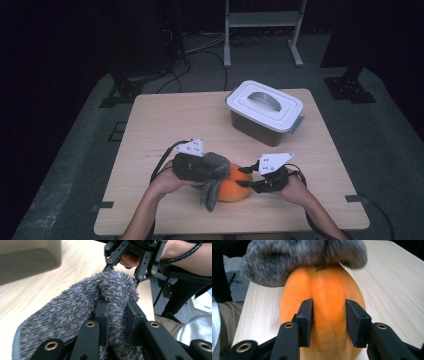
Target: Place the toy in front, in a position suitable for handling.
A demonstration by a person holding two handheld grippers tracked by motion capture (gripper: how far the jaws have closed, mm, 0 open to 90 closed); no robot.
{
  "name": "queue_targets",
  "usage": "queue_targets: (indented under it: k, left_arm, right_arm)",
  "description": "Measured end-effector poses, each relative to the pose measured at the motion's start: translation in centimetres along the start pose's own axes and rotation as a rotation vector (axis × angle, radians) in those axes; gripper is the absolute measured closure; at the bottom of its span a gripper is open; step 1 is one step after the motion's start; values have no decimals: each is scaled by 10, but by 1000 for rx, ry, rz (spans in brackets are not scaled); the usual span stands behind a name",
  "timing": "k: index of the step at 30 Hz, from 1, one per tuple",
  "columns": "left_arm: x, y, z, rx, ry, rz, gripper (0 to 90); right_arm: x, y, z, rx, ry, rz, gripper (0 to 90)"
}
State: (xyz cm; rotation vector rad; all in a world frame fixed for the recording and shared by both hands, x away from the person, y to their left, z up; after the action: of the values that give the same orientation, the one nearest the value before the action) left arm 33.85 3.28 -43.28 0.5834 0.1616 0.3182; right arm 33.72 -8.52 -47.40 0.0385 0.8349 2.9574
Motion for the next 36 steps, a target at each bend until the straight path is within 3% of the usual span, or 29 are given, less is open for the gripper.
queue_targets:
  k: [7, 11, 14, 16, 18, 21, 24, 30, 33, 35, 36]
  left_arm:
    - [6, 5, -5, -18, 32, 4, 741]
    - [1, -2, -3, -3, 13, -7, 742]
    - [0, -6, 0, -14, 24, -24, 742]
    - [-1, -8, 3, -13, 15, -26, 742]
    - [-1, -9, 3, 8, -2, -12, 742]
    - [1, -4, 2, 1, 9, -8, 742]
    - [3, 1, 2, -21, 17, -7, 742]
    - [2, 4, 5, -40, 13, -13, 742]
    - [4, 0, 3, -21, 20, -13, 742]
    - [2, -5, 3, -16, 22, -24, 742]
    - [0, -7, 3, -16, 20, -29, 742]
  right_arm:
    - [-5, 6, -7, -10, -39, -2, 589]
    - [-2, 10, 5, -19, -52, 12, 462]
    - [6, 9, 23, -38, -23, 5, 350]
    - [7, -1, 23, -2, -4, -10, 320]
    - [5, -12, 16, 56, 9, -37, 329]
    - [4, -15, 10, 54, 26, -32, 501]
    - [4, -9, 6, 63, 34, -28, 559]
    - [2, 5, -6, 44, 7, -18, 585]
    - [-1, 11, -11, 26, -22, -20, 583]
    - [-3, 13, -12, 18, -45, -23, 546]
    - [-5, 14, -10, 18, -57, -26, 483]
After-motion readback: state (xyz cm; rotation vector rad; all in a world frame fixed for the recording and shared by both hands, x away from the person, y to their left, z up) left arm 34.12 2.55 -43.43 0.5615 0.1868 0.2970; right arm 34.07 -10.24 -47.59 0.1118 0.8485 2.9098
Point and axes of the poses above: each handheld gripper's, and its own axes: y roughly backward along the jaws, z roughly out of its top, x roughly to its left, the point moved 10 cm from there along -y, roughly forward along the jaws, and after that the axes turned 11 degrees about z, right-handed, at the moved point
